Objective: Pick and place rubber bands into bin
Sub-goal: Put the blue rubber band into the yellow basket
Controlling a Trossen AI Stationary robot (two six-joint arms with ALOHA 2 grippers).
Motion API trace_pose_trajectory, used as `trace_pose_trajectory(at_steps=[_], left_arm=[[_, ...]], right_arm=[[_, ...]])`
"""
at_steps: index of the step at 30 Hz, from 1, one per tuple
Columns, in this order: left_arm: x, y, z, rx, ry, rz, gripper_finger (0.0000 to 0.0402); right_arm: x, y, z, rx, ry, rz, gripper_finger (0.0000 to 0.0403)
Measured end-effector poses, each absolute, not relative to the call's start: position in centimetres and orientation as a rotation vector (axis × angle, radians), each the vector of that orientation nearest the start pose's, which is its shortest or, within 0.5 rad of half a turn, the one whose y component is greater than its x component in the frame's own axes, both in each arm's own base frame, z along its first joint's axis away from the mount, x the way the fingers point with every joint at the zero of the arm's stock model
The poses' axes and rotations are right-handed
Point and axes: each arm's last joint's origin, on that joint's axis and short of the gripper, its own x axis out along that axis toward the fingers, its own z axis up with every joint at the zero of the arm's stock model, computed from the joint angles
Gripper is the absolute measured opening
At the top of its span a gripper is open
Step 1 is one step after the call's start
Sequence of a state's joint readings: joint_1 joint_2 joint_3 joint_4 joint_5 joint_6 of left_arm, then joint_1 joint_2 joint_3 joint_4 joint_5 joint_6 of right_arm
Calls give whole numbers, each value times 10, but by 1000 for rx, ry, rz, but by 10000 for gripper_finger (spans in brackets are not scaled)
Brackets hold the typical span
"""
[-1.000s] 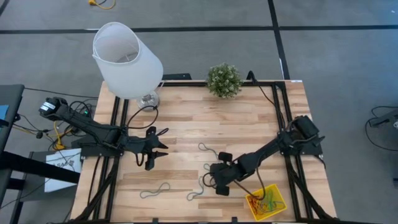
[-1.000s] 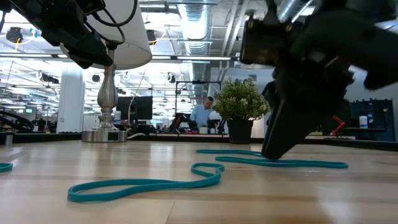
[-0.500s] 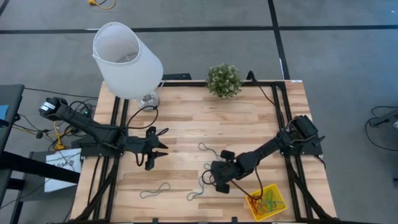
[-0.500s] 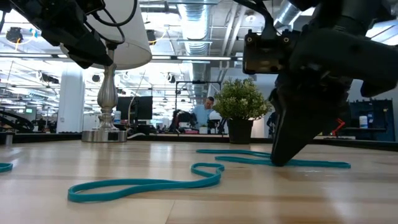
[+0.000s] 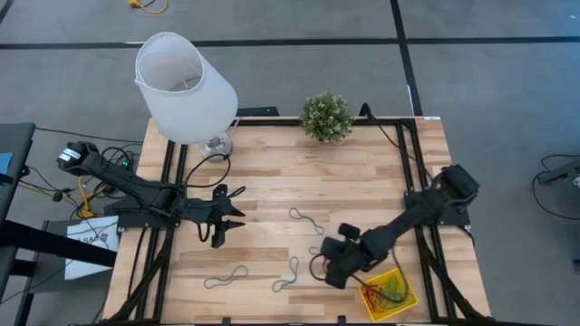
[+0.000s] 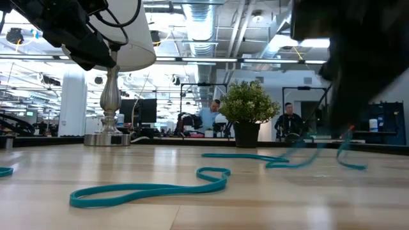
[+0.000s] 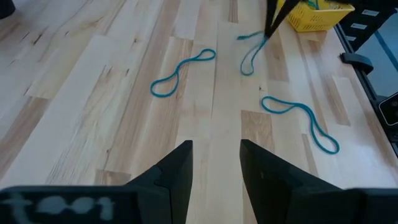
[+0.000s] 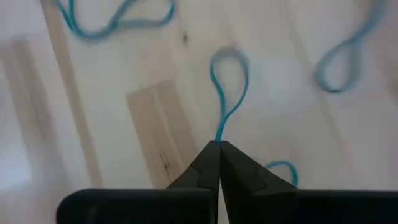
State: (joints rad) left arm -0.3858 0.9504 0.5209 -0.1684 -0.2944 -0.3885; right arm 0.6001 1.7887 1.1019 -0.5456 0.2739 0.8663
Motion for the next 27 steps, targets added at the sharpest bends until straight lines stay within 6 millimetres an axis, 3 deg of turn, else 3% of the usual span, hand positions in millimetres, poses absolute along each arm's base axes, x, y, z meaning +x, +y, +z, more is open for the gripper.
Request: trace_pose_trajectory(at_steps=[5,12,17,23,27], left_arm=[[182,-65,216,-216,579,34,121],[181,-65,215,-224,594,32,121],[179,-65,213,-249,630,26,121],[179,-65,212,-255,637,31,121],[179,-65,212,-255,637,30,121]], right_arm=[[260,196,203,436,951,-277,1],[211,218,234,723,965,-282,0],[178,233,236,920,1141,-368,0],[145,243,223,983,1383,-592,0],[133,260,220,1037,1427,-556,0]])
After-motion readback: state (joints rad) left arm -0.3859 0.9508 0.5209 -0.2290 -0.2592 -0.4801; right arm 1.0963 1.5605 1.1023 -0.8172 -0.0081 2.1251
